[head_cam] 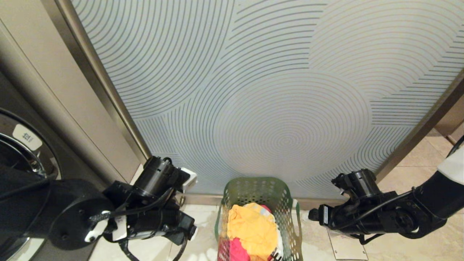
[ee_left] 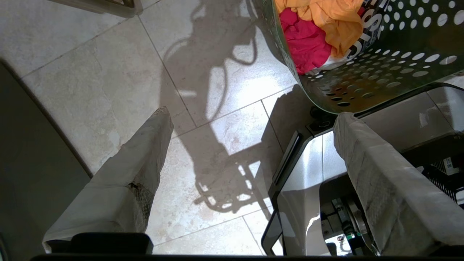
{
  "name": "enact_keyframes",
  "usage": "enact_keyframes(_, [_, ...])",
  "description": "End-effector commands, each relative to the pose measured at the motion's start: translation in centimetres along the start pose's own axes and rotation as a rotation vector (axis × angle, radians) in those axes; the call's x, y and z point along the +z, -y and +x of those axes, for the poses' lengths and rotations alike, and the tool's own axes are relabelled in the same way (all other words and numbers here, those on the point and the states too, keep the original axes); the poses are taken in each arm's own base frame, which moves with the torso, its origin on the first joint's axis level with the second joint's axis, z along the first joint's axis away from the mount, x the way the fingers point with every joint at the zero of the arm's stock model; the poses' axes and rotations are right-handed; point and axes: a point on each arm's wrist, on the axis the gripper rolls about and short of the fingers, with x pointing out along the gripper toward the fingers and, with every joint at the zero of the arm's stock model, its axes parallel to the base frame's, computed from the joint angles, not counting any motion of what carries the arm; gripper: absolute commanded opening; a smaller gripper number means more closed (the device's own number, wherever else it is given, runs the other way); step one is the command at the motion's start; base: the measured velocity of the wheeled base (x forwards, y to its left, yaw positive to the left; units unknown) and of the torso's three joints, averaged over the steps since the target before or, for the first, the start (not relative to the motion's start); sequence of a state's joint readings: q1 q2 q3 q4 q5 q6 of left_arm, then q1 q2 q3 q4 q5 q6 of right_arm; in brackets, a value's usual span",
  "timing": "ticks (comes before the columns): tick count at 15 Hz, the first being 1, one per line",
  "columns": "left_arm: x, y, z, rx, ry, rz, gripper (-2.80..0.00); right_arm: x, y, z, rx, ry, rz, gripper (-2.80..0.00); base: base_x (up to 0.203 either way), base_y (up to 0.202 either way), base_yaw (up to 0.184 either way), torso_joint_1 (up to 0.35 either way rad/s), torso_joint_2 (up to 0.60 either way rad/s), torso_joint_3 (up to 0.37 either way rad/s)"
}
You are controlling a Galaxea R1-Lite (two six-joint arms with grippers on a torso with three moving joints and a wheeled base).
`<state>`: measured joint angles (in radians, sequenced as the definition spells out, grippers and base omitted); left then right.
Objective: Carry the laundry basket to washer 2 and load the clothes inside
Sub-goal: Pick up the clothes basket and put it beside the washing machine
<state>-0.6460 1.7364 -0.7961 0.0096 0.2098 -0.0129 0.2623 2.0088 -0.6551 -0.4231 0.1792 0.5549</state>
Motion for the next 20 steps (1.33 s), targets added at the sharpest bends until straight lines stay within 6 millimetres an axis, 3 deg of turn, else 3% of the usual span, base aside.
enact_keyframes(1, [0.1,0.5,1.6,0.001,-0.040,0.009,0.00,-0.1,0.7,1.5,-0.010,-0.015,-0.002,0.00,0.000,0.000,0.000,0.000,0.00,0.000])
enact_keyframes(10, [1.2,1.6,7.3,0.119,-0.120,-0.062,0.00,1.5,2.1,4.3,0.024,-0.014,-0.043,0.00,0.000,0.000,0.000,0.000,0.00,0.000])
enact_keyframes(20, [2.2,3.5,10.4,0.159,-0.126,-0.112,0.00,4.2,1.6,7.0,0.067,0.026,-0.121,0.00,0.000,0.000,0.000,0.000,0.00,0.000])
